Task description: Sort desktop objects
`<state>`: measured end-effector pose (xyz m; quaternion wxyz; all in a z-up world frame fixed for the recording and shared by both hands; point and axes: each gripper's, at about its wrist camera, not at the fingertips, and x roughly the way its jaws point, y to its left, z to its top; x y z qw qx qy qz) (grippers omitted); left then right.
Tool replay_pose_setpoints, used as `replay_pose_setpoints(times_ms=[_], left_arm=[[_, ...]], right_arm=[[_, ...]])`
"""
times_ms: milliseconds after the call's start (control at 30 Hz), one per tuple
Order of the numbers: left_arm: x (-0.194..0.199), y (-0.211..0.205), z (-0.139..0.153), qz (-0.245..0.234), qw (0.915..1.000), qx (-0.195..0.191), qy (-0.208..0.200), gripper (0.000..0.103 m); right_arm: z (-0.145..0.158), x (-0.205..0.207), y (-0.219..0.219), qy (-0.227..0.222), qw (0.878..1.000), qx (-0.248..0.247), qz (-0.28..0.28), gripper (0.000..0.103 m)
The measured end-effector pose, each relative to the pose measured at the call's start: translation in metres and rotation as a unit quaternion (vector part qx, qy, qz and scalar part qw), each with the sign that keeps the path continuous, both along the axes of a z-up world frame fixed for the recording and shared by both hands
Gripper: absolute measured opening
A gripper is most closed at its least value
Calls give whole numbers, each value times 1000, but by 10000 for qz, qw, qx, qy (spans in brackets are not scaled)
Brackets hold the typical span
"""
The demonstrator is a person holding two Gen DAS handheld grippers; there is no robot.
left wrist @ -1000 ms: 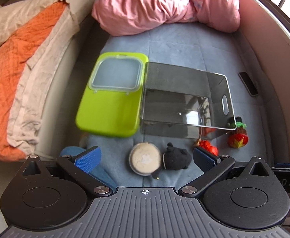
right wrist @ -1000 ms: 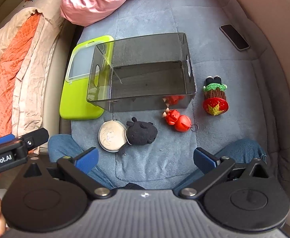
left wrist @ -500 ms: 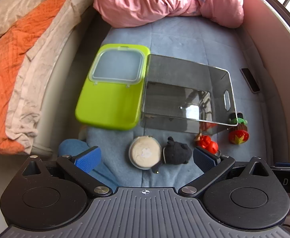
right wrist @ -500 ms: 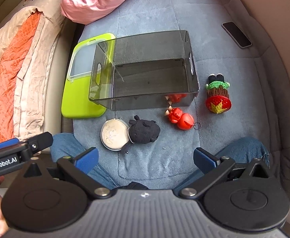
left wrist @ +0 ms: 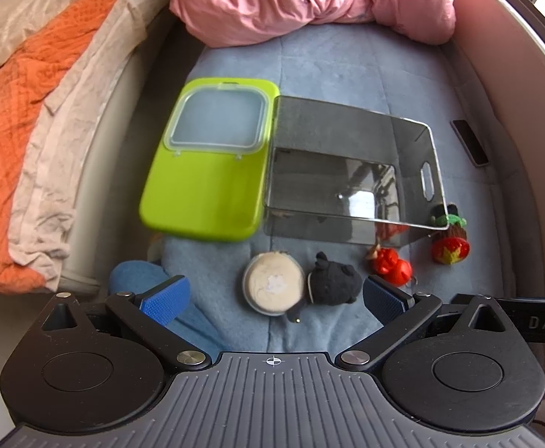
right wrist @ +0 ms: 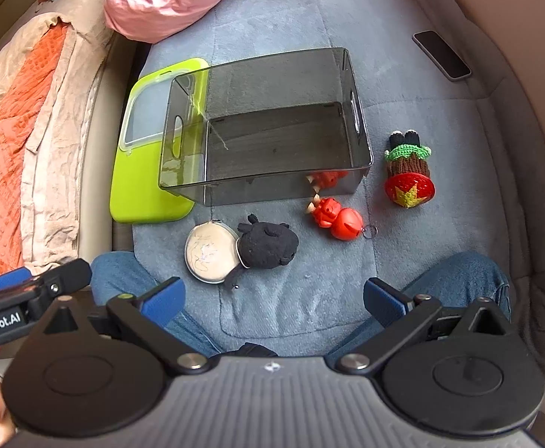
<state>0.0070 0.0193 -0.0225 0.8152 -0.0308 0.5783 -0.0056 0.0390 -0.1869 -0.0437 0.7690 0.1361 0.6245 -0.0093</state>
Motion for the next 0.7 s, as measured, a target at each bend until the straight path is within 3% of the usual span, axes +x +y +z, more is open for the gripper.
replay_pose_setpoints(times_ms=[200, 700], left_arm=[[5, 4, -4, 141, 9998, -16, 101, 103], [0, -7, -13, -162, 9997, 39, 180, 103]], right_arm=[[1, 2, -2, 44, 10000, -21, -38, 103], [-5, 8, -1, 192, 9998, 106, 10, 103]])
